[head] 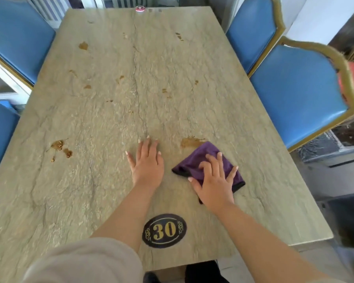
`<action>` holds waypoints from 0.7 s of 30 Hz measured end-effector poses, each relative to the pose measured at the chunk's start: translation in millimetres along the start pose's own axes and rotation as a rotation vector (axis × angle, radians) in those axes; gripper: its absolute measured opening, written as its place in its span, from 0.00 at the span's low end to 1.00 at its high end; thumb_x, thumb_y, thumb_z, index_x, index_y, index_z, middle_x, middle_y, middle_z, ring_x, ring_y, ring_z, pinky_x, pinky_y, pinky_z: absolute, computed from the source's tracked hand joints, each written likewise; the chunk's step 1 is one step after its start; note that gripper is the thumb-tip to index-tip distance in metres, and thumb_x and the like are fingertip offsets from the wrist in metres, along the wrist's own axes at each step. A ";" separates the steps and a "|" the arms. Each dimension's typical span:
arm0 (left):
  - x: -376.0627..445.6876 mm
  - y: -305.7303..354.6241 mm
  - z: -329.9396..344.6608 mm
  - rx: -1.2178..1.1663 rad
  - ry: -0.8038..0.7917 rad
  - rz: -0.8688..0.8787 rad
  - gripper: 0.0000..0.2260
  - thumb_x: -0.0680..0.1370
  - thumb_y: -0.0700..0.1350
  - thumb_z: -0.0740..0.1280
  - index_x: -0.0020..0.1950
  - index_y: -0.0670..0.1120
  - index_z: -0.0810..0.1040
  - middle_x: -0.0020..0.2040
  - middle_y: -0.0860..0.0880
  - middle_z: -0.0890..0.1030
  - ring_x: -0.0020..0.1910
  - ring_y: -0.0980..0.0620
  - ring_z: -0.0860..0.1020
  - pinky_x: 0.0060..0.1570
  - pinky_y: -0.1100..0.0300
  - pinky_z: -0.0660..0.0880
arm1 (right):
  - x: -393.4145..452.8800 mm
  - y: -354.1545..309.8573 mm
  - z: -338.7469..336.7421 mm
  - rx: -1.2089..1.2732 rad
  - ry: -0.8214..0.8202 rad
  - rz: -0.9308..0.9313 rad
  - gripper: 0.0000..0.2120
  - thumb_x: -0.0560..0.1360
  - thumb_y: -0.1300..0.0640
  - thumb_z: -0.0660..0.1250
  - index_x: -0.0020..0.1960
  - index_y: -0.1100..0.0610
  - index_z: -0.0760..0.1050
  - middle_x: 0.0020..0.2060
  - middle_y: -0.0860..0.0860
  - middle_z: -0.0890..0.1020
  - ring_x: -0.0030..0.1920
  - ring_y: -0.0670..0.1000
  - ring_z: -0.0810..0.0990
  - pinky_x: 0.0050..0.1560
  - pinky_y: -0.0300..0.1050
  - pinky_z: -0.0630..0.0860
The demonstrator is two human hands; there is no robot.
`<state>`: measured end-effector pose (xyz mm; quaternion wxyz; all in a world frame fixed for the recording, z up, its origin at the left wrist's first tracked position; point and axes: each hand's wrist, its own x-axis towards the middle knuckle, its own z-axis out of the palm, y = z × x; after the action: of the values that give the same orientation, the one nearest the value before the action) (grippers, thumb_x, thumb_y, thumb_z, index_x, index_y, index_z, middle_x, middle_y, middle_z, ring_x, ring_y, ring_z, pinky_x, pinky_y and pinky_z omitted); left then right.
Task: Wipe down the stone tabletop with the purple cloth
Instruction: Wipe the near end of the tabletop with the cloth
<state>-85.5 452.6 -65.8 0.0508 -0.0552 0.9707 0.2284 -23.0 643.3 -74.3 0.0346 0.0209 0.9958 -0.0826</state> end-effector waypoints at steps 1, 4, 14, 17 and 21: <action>5.1 0.0 1.6 0.015 0.004 -0.023 0.23 0.83 0.50 0.46 0.78 0.53 0.53 0.79 0.55 0.49 0.78 0.55 0.42 0.74 0.41 0.36 | 19.4 6.7 -3.3 -0.027 -0.022 0.057 0.32 0.76 0.34 0.48 0.74 0.50 0.56 0.77 0.52 0.51 0.77 0.57 0.41 0.68 0.73 0.40; 7.0 -1.9 5.8 0.079 0.033 -0.012 0.24 0.81 0.52 0.43 0.79 0.54 0.49 0.79 0.57 0.46 0.77 0.58 0.39 0.74 0.43 0.35 | 75.1 7.5 -8.8 -0.002 -0.100 0.202 0.34 0.77 0.33 0.42 0.76 0.44 0.33 0.77 0.50 0.35 0.75 0.57 0.32 0.69 0.73 0.37; 4.8 -2.5 11.7 -0.026 0.173 -0.061 0.31 0.76 0.55 0.44 0.79 0.47 0.49 0.80 0.51 0.50 0.77 0.59 0.40 0.76 0.50 0.39 | 168.0 -17.8 -6.7 -0.002 -0.119 -0.751 0.25 0.80 0.43 0.50 0.76 0.39 0.50 0.77 0.41 0.49 0.77 0.47 0.43 0.75 0.59 0.43; 5.4 -2.9 13.3 -0.009 0.181 -0.064 0.30 0.77 0.54 0.45 0.79 0.47 0.51 0.80 0.51 0.51 0.77 0.59 0.41 0.76 0.51 0.39 | 213.9 -23.1 -10.9 0.052 -0.083 -0.295 0.25 0.81 0.44 0.48 0.77 0.41 0.47 0.78 0.44 0.46 0.77 0.50 0.40 0.75 0.61 0.40; 4.3 -0.7 12.6 -0.024 0.210 -0.058 0.30 0.77 0.53 0.47 0.79 0.46 0.50 0.79 0.50 0.53 0.78 0.57 0.44 0.76 0.50 0.41 | 220.6 -78.8 -6.6 -0.003 -0.130 -0.195 0.28 0.80 0.41 0.45 0.77 0.45 0.40 0.77 0.47 0.39 0.76 0.56 0.35 0.71 0.68 0.35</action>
<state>-88.8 457.3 -77.9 -0.0453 -0.1073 0.9659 0.2312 -247.0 574.6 -70.9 0.0908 -0.0815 0.9889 -0.0853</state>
